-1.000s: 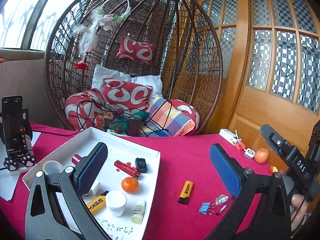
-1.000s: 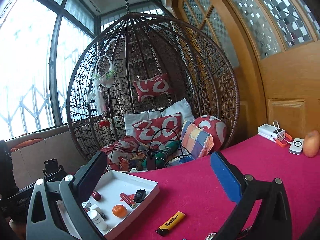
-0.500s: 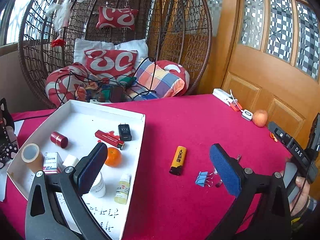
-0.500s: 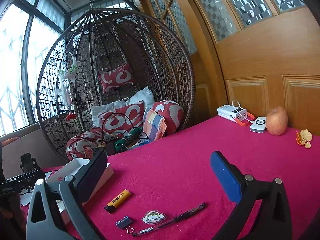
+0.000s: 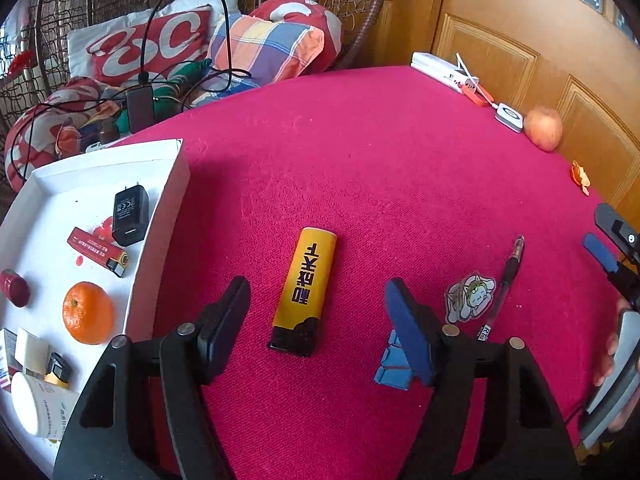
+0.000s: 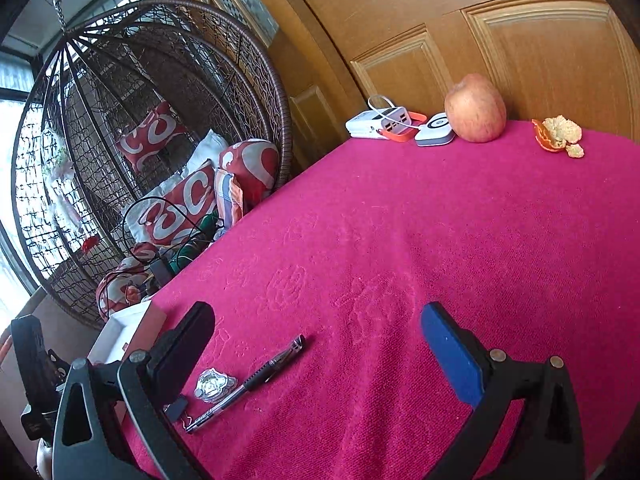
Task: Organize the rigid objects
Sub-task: 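Grasp the yellow lighter with the left tool while the right tool moves toward the cartoon sticker, then carry the yellow lighter into the tray with the left tool while the right tool places the cartoon sticker there, then withdraw from the tray and grasp the blue binder clip with the left tool, then grasp the black pen with the right tool while the left tool holds the binder clip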
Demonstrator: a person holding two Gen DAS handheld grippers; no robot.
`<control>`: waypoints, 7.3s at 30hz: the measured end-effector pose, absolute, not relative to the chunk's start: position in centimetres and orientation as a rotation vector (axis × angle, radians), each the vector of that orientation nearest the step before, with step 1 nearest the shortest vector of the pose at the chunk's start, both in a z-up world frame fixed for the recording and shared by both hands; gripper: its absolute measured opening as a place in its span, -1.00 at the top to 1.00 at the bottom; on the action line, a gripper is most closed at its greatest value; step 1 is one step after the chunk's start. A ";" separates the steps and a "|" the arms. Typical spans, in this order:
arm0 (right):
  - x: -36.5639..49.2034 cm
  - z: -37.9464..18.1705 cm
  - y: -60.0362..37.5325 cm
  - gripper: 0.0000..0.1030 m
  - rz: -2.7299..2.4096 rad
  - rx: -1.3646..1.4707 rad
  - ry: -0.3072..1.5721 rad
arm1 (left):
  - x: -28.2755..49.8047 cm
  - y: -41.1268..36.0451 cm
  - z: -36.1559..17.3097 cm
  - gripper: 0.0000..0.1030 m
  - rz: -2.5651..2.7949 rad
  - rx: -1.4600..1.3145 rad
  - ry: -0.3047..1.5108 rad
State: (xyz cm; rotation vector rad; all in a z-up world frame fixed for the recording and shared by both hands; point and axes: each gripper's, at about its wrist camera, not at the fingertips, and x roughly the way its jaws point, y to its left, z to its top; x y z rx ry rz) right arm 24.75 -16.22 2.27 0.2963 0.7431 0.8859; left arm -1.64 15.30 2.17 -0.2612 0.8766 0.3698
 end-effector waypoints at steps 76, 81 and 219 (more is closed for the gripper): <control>12.2 13.9 -1.9 0.16 1.492 -0.226 0.490 | -18.8 19.0 11.6 0.54 0.562 -0.375 0.396; 10.8 14.0 1.0 0.16 1.530 -0.247 0.503 | -21.1 21.3 10.8 0.54 0.627 -0.420 0.375; 17.7 1.0 -0.7 -0.35 1.195 -0.398 0.906 | -13.4 13.5 5.6 0.61 0.320 -0.356 0.601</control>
